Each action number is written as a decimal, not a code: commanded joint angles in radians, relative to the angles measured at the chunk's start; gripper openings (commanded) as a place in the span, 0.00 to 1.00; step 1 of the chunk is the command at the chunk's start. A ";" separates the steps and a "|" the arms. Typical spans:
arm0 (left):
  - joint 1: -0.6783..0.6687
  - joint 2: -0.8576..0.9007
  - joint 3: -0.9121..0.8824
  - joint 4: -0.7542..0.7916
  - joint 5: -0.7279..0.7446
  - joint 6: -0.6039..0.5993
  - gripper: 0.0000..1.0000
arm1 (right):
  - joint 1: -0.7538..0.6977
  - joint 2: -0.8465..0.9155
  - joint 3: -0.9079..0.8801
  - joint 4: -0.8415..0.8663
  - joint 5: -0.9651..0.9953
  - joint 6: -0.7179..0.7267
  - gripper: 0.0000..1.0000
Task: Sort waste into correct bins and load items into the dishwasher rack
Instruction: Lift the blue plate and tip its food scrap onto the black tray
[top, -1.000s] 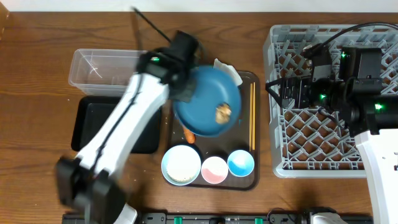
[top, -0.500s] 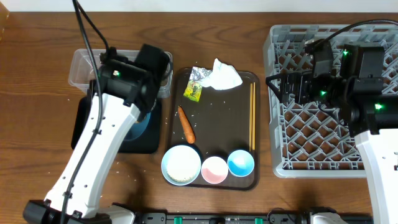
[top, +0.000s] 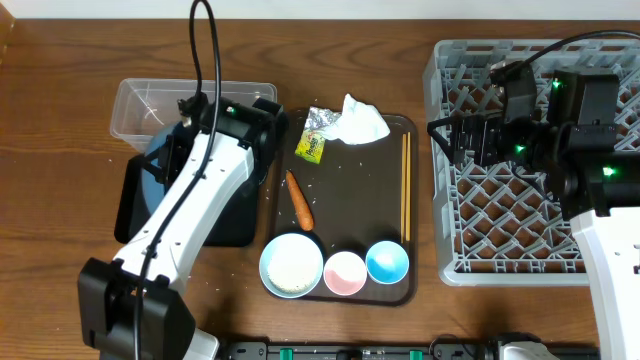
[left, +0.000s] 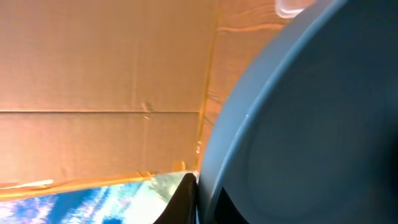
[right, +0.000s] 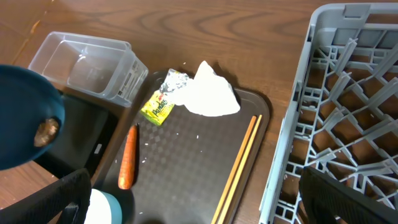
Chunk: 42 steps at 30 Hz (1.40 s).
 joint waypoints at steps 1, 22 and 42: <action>-0.015 -0.018 0.009 -0.011 -0.084 0.011 0.06 | 0.008 0.005 0.019 0.009 0.000 0.009 0.99; -0.118 -0.041 0.010 -0.119 -0.166 -0.079 0.06 | 0.008 0.005 0.019 0.053 0.000 0.009 0.99; -0.187 -0.152 0.398 0.392 0.863 0.323 0.06 | 0.129 0.026 0.019 0.119 -0.200 0.051 0.92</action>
